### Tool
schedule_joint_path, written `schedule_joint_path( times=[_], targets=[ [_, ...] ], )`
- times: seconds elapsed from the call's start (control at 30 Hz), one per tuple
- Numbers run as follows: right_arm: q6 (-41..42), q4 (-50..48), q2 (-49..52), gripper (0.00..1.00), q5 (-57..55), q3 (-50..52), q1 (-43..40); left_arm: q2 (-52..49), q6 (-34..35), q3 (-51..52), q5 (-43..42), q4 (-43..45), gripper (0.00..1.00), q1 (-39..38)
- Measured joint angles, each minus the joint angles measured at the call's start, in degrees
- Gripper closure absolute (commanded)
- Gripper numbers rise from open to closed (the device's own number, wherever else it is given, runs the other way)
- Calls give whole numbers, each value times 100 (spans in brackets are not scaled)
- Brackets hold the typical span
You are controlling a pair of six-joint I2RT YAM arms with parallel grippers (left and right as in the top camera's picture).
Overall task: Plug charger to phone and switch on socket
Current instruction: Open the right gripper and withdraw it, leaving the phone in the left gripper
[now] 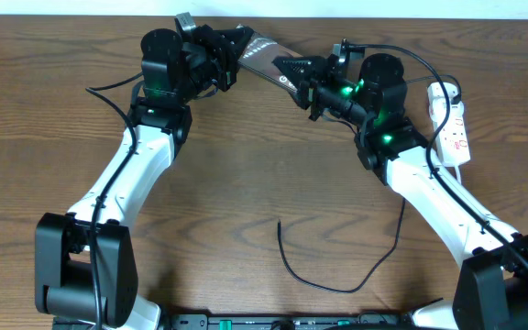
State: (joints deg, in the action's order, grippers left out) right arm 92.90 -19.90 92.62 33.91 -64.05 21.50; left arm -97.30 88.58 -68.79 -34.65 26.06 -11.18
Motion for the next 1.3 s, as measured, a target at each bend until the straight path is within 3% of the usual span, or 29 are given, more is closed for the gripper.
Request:
schedule_joint_path(
  times=[0.1,0.23,0.4,0.53,0.87,1.1,1.3],
  targets=[
    [-59,44,0,36,48,4,37,0,17,0,-61,35,93,37],
    [-61,46,2,17,94,7,52,0,20,0,-131,35,92,127],
    [-59,55,2,5,103,7,46,0,22,0,-219,33,92,280],
    [-72,50,2,1,166,7,4,0,11,0,-297,-13,93,409],
    [-487,52,2,1,446,7,-267,0,-516,0,-925,-396,93,1040],
    [-1220,271,2,1,667,7,-358,0,-1209,0,-1703,-785,93,1349],
    [-2133,1049,2,2,782,9,-402,0,-1810,0,-2441,-879,93,1419]
  ],
)
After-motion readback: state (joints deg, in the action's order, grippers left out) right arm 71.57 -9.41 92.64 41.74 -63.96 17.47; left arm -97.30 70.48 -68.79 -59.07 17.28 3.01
